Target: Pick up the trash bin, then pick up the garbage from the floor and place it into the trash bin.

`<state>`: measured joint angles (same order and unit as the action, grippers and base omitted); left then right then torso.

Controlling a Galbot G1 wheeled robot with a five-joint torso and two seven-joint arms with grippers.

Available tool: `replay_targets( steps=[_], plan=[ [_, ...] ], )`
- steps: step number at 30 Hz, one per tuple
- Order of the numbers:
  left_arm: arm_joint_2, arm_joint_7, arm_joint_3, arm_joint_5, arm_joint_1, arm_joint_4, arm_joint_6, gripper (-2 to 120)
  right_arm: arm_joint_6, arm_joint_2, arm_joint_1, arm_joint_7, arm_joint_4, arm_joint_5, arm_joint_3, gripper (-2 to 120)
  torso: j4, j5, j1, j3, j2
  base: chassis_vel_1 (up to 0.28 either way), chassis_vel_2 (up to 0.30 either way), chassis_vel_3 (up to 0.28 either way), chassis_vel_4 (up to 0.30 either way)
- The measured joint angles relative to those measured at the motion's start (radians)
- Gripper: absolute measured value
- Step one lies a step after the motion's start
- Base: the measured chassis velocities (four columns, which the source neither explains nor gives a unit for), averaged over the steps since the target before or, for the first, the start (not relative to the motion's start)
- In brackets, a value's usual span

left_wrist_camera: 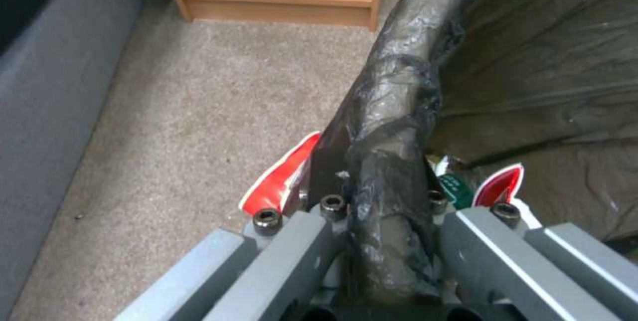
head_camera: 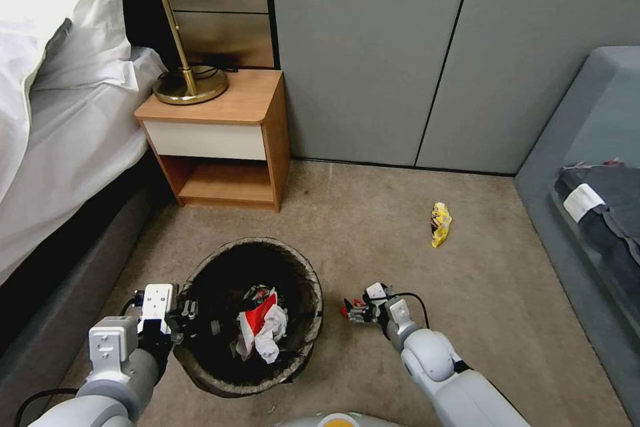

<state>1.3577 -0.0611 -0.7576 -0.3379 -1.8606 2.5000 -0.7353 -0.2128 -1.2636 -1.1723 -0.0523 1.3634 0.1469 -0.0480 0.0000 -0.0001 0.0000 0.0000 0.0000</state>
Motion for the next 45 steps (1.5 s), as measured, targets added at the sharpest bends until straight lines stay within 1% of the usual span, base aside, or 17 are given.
replay_targets(
  steps=[3,15,34,45],
  plan=[
    [0.0,0.0,0.003,0.0,0.001,0.0,0.0,1,0.007,-0.007,-0.019,0.0,-0.009,-0.014,-0.004,100,0.0,0.0001,0.0,0.0,0.0,0.0,0.0,0.0,0.0],
    [0.0,0.0,0.005,0.002,0.001,0.0,0.0,1,0.015,-0.028,-0.015,0.0,-0.028,-0.031,-0.013,100,0.0,0.0001,0.0,0.0,0.0,0.0,0.0,0.0,0.0],
    [0.0,0.0,0.008,0.006,0.001,0.0,0.0,1,0.034,-0.078,0.024,0.001,-0.134,-0.07,-0.022,100,0.0,0.0001,0.0,0.0,0.0,0.0,0.0,0.0,0.0],
    [-0.002,0.001,0.01,0.006,0.0,0.0,0.0,1,0.039,-0.087,0.026,-0.001,-0.157,-0.083,-0.031,100,0.0,0.0001,0.0,0.0,0.0,0.0,0.0,0.0,0.0]
  ],
)
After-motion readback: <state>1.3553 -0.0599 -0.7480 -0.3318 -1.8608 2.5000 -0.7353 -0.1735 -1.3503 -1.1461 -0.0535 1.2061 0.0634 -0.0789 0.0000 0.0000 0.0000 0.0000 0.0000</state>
